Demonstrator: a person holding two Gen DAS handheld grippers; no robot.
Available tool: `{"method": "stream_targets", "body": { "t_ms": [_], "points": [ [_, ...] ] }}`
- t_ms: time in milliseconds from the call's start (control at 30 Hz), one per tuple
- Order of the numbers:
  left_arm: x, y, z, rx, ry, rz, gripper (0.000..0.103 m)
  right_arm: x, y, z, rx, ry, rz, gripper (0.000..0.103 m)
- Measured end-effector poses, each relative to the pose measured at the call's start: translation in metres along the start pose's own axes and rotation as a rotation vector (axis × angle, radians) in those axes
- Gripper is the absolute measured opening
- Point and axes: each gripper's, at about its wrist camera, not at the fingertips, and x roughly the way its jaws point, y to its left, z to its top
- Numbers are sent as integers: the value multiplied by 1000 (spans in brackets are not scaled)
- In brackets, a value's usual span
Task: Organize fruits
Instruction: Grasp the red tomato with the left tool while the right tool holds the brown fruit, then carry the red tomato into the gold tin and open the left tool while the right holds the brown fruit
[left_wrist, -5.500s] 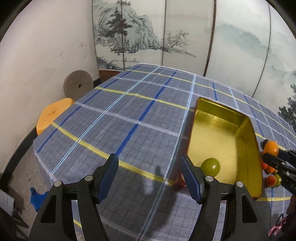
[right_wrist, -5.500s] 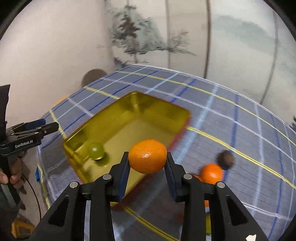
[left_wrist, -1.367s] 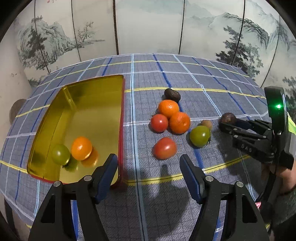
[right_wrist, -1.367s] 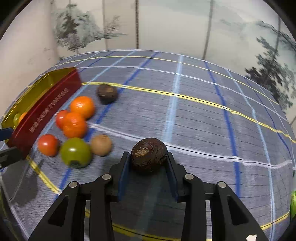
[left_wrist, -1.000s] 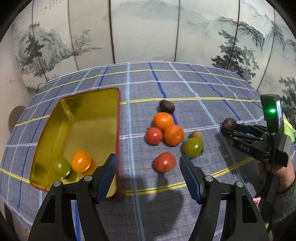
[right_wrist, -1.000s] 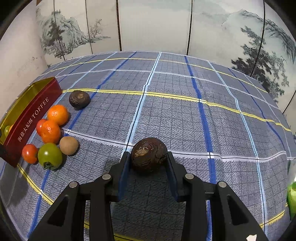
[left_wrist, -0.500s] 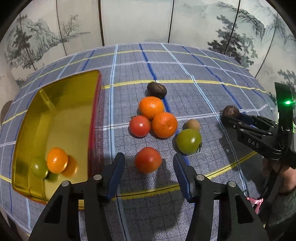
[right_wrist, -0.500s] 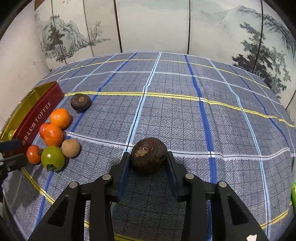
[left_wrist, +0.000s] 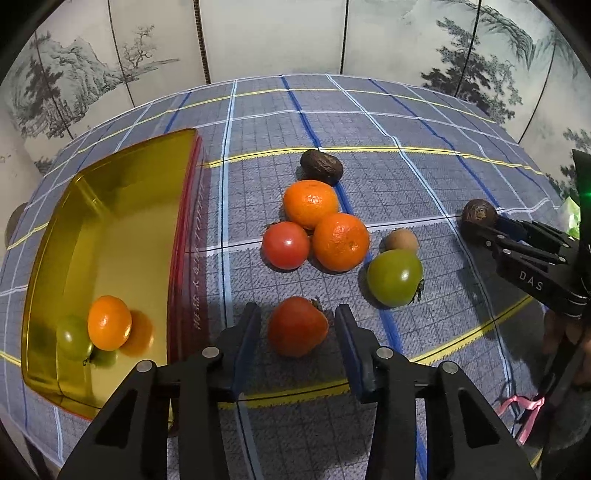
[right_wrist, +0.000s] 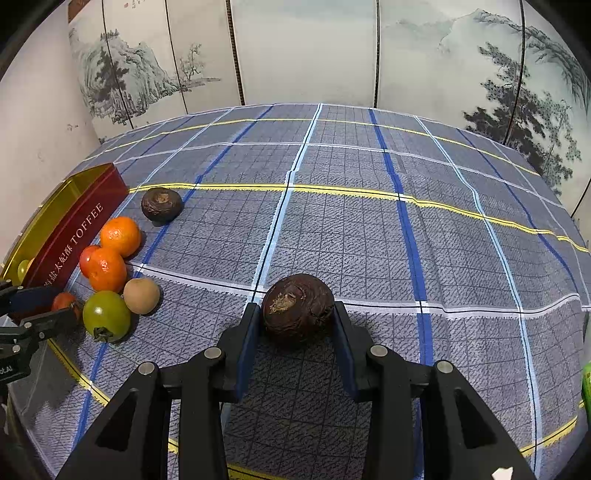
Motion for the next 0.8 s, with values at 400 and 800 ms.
{"method": "stream_targets", "body": {
  "t_ms": [400,800],
  "points": [
    [-3,-4,2,8,5,2,36,0,0,0,0,0,0,36],
    [10,-8,0,-8,45,-4,35,0,1,0,-1,0,-1,36]
  ]
}}
